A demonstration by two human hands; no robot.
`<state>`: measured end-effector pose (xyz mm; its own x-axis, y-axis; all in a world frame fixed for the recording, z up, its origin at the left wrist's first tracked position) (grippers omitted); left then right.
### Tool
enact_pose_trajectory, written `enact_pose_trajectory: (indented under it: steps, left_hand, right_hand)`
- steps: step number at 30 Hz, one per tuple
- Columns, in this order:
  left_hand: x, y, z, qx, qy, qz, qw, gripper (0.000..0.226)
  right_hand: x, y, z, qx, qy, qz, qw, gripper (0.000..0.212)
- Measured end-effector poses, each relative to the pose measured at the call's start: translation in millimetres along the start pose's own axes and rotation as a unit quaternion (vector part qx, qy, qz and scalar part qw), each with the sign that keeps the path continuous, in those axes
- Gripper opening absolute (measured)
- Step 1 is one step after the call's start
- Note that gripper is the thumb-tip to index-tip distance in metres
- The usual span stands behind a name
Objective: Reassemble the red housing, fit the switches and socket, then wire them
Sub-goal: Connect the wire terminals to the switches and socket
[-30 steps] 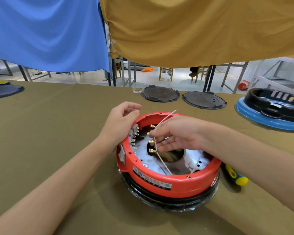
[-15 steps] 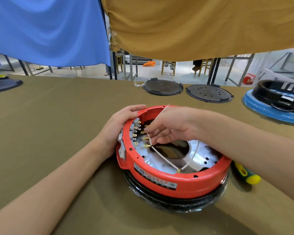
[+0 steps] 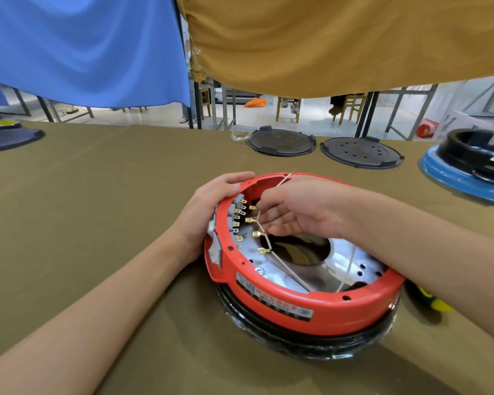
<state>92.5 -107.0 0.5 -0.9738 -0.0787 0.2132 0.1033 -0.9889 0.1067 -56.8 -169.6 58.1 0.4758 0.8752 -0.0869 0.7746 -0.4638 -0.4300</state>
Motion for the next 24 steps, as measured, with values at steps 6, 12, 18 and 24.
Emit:
enact_pose_trajectory:
  steps: [6, 12, 18, 24]
  left_hand:
    - [1.7, -1.0, 0.0, 0.009, 0.004, 0.005, 1.0, 0.036]
    - [2.5, -0.6, -0.1, 0.019, 0.012, 0.01, 1.0, 0.035]
    - [1.0, -1.0, -1.1, 0.029, 0.012, 0.002, 0.999, 0.033]
    - [0.6, 0.0, -2.0, 0.035, 0.006, 0.001, 0.999, 0.034]
  right_hand:
    - [-1.0, -1.5, -7.6, 0.009, -0.012, 0.006, 1.0, 0.004]
    - [4.1, -0.5, -5.6, 0.022, 0.005, -0.01, 1.0, 0.008]
    - [8.2, 2.4, -3.9, 0.013, -0.025, 0.036, 0.999, 0.015]
    - [13.0, 4.4, -2.8, 0.015, -0.013, 0.039, 0.999, 0.018]
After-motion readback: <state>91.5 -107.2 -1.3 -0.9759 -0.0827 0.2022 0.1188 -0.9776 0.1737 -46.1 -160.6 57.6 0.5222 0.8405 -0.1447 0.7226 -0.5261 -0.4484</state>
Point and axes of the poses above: each hand's wrist, its own y-axis towards the middle knuckle, its own x-axis out of the palm, z = x × y, the point moved 1 cm from there along y, towards the middle knuckle, and after that the axes turned 12 degrees about -z, right-handed, at the moved point
